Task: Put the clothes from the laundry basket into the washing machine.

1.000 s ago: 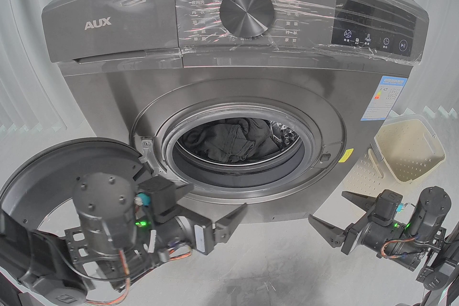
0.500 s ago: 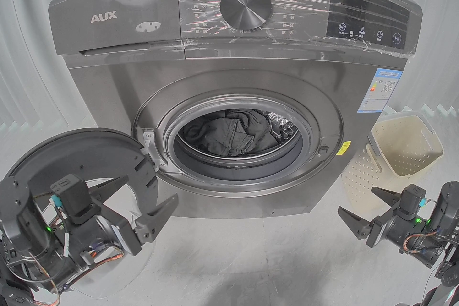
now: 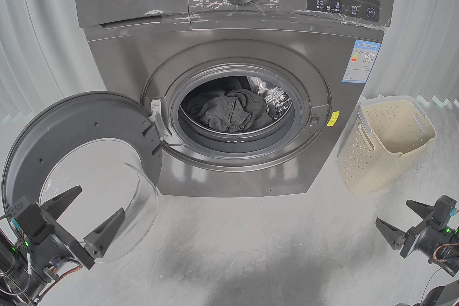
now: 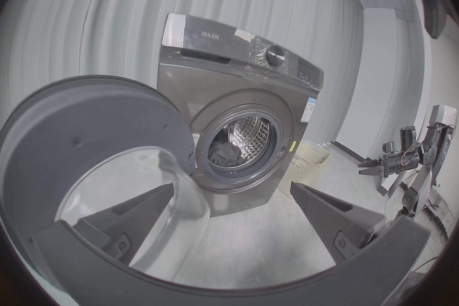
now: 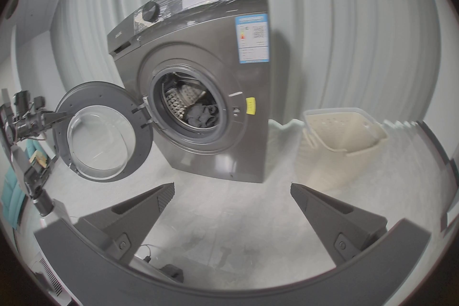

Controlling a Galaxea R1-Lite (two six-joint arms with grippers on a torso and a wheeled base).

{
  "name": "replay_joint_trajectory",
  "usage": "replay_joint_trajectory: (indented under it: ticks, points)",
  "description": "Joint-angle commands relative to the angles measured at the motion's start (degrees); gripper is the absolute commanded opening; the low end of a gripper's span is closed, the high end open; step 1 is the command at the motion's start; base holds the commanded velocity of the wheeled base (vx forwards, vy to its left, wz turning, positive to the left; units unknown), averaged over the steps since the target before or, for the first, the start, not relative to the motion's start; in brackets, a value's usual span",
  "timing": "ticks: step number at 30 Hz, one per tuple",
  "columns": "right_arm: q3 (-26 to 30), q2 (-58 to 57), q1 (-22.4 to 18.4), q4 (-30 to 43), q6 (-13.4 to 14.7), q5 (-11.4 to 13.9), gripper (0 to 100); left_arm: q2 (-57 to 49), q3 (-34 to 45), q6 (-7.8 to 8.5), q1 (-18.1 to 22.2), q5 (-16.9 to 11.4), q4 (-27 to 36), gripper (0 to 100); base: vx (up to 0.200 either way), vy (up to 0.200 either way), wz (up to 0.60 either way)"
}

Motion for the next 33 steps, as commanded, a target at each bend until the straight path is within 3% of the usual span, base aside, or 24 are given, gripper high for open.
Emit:
replay_joint_trajectory:
  ticks: [1,3,4,6,7,10,12,17,21,23,24,28,29,30,31,33]
  points:
    - [0.96,-19.13,-6.67,11.46,0.06,0.03,100,-13.33,3.63,1.30,4.28,1.25,6.83,100,-0.200,0.000,0.00]
    - [0.96,-21.41,-7.55,13.13,-0.12,0.03,100,-15.35,3.63,1.30,5.34,1.25,9.29,100,-0.200,0.000,0.00]
    - [0.96,-27.30,-10.01,16.82,-0.47,0.11,100,-20.01,3.63,0.95,8.76,0.90,15.53,100,-0.200,0.000,0.00]
    - [0.96,-29.67,-11.15,18.32,-0.56,0.20,100,-21.59,3.63,0.86,9.99,0.90,18.26,100,0.000,0.000,0.00]
    - [0.96,-34.86,-13.35,21.75,-1.26,0.29,100,-25.81,3.63,0.34,11.93,0.81,23.97,100,0.000,0.000,0.00]
    - [0.79,-43.30,-16.78,26.84,-3.46,0.55,100,-32.66,3.63,-0.81,15.36,-0.25,31.27,100,0.000,0.000,0.00]
    - [0.61,-46.99,-18.71,29.57,-4.95,0.73,100,-35.65,3.63,-0.98,17.64,-0.77,33.90,100,0.000,0.000,0.00]
    - [0.88,-52.79,-20.82,34.05,-5.48,1.17,100,-41.36,3.63,-0.45,22.91,-2.36,38.56,100,0.000,0.000,0.00]
    - [0.88,-57.01,-22.22,39.32,-3.10,1.08,100,-50.50,3.63,0.16,30.03,-3.41,43.22,100,0.000,0.000,0.00]
    - [0.88,-56.92,-22.22,39.41,-2.05,1.26,100,-55.60,3.63,0.86,32.41,-6.31,48.05,100,0.000,0.000,0.00]
    - [0.96,-56.92,-22.22,40.03,-2.23,1.26,100,-55.60,3.63,1.13,32.93,-6.31,50.69,100,0.000,0.000,0.00]
    - [0.88,-57.18,-23.72,41.17,-3.90,1.43,100,-55.51,3.63,1.04,33.55,-6.05,51.30,100,0.000,0.000,0.00]
    - [0.88,-59.21,-28.20,41.43,-6.44,2.84,100,-55.78,3.63,1.57,35.39,-6.40,51.30,100,0.000,0.000,0.00]
    - [0.88,-59.47,-28.55,41.43,-6.53,3.10,100,-55.87,3.63,1.66,35.66,-6.49,51.30,100,0.000,0.000,0.00]
    - [0.88,-61.49,-28.99,41.43,-7.59,5.74,100,-58.06,3.63,3.41,39.35,-9.56,51.48,100,0.000,0.000,0.00]
    - [0.88,-61.75,-28.47,41.43,-7.24,6.36,100,-58.94,3.63,3.59,39.61,-14.04,51.30,100,0.000,0.000,0.00]
